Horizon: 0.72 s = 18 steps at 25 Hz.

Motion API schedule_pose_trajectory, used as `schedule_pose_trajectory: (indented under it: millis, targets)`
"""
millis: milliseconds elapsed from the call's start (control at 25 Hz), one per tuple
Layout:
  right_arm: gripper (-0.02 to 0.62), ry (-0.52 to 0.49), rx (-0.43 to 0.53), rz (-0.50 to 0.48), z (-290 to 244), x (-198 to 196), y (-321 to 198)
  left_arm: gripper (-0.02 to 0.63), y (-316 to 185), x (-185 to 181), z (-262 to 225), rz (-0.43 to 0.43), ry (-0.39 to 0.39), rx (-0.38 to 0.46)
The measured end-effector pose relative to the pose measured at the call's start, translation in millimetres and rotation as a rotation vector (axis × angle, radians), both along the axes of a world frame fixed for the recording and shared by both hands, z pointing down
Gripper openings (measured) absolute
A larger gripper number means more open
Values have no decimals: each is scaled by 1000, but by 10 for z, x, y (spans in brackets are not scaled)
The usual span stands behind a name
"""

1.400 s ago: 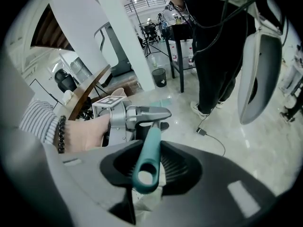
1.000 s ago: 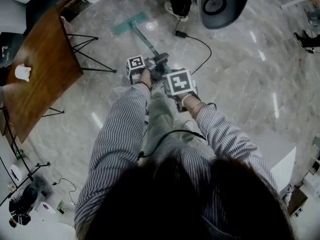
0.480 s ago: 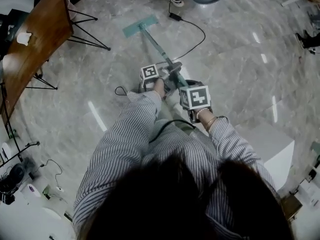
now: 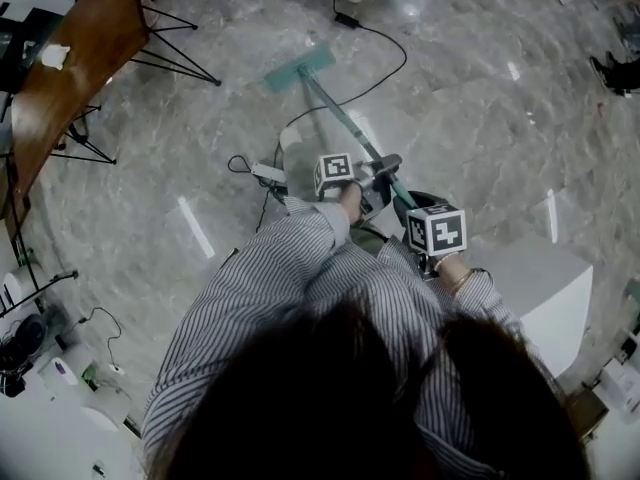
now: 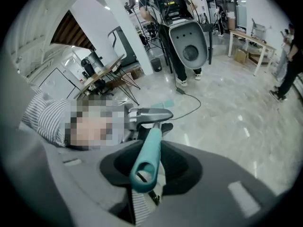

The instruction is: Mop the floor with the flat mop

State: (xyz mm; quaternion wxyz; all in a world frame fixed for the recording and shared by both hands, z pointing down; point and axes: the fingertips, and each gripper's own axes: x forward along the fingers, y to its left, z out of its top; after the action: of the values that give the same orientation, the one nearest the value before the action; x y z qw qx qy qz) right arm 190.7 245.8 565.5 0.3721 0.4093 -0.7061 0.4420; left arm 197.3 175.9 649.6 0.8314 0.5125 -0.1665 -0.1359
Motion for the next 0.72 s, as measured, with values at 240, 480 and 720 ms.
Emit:
schedule_pose_trajectory:
  millis: [240,480,720]
  targets:
    - [114,5,-15,-13,-187,242,507,149,567,324,-195,151,74,9]
    - [115,6,-38,-22,-254,255,724,152,824,374,-284,244,88,19]
    - [118,6,-44,-39,-248,195,723,151,833,317,-235,268,112,-11]
